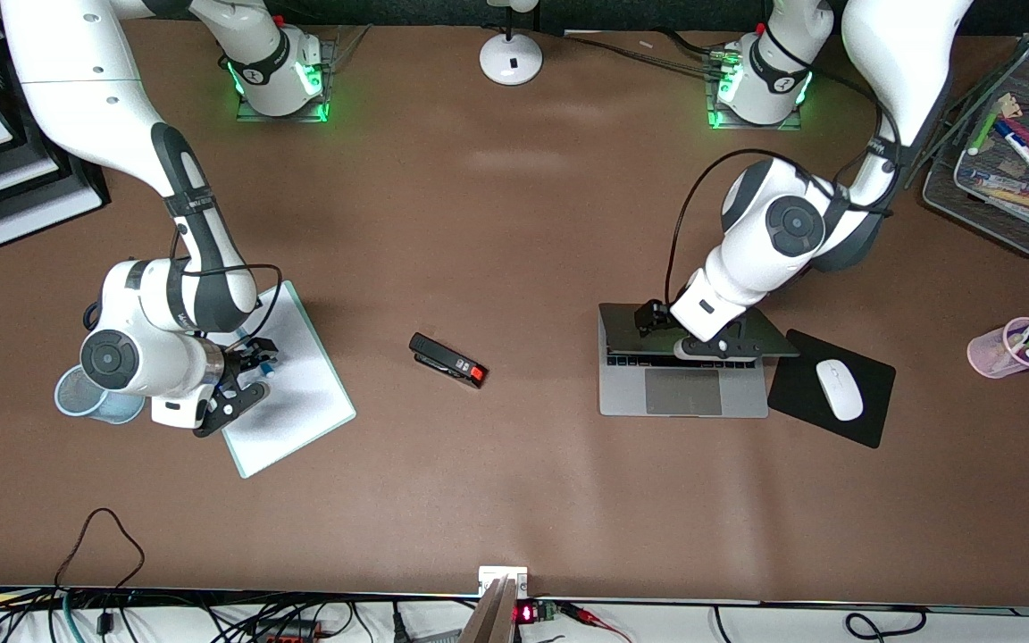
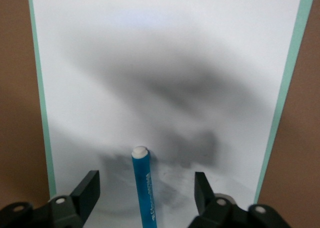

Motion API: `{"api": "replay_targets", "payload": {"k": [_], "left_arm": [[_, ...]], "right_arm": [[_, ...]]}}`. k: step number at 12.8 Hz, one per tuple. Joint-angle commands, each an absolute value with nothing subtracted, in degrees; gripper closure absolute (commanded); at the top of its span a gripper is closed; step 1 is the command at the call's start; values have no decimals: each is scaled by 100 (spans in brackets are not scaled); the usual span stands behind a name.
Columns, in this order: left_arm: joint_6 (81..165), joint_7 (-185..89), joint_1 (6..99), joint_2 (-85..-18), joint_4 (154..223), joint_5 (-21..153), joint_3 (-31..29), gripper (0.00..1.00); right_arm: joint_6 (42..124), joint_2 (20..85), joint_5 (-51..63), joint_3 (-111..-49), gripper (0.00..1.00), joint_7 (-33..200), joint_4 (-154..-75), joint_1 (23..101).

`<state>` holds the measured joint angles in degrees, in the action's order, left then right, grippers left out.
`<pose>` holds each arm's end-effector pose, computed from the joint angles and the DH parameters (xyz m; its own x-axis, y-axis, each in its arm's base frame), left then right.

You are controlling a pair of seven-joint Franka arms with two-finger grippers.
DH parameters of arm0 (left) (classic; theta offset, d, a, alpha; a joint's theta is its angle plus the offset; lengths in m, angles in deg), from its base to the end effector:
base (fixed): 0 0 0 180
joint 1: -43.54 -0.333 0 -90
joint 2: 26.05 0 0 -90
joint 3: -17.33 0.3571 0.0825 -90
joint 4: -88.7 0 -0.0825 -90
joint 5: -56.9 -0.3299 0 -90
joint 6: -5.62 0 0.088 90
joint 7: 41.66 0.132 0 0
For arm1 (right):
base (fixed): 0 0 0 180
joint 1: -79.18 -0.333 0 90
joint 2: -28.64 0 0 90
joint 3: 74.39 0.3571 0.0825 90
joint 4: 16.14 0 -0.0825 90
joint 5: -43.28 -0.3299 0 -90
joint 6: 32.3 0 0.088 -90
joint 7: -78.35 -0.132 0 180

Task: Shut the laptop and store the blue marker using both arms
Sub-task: 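Push the laptop lid shut with the left gripper while the right gripper grasps the marker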

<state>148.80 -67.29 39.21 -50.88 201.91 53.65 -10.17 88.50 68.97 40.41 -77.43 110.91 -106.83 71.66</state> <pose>0.5669 -0.2161 0.3352 0.9967 0.0573 0.0581 0.0446 -0.9789 0.1994 0.6576 0.0605 0.2525 0.7970 0.5858 -0.1467 0.5777 -0.8104 -0.0978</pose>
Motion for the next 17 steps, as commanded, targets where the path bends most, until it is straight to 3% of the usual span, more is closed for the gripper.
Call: {"api": "replay_targets", "payload": {"k": [1, 3, 8, 10, 14, 17], "left_arm": [[15003, -6750, 3950, -5504, 19857, 5049, -948, 0], [15020, -6750, 3967, -5803, 19611, 4786, -905, 0], [15020, -6750, 4002, -6445, 19162, 4003, -834, 0], [15020, -6750, 4011, -6612, 19030, 3993, -825, 0], [15029, -6803, 4046, -6727, 19030, 3914, -747, 0], [14846, -6900, 4003, -6422, 19030, 3914, -746, 0]], "right_arm": [[8925, 6959, 4038, -7729, 23, 11175, -10632, 7198], [8934, 7020, 3977, -7729, 25, 11166, -10640, 7224], [8951, 7065, 3977, -7729, 45, 11174, -10649, 7233], [8942, 7065, 3977, -7729, 48, 11166, -10658, 7233], [8942, 7100, 3968, -7721, 50, 11166, -10667, 7224], [8942, 7117, 3968, -7729, 54, 11166, -10667, 7224]]}}
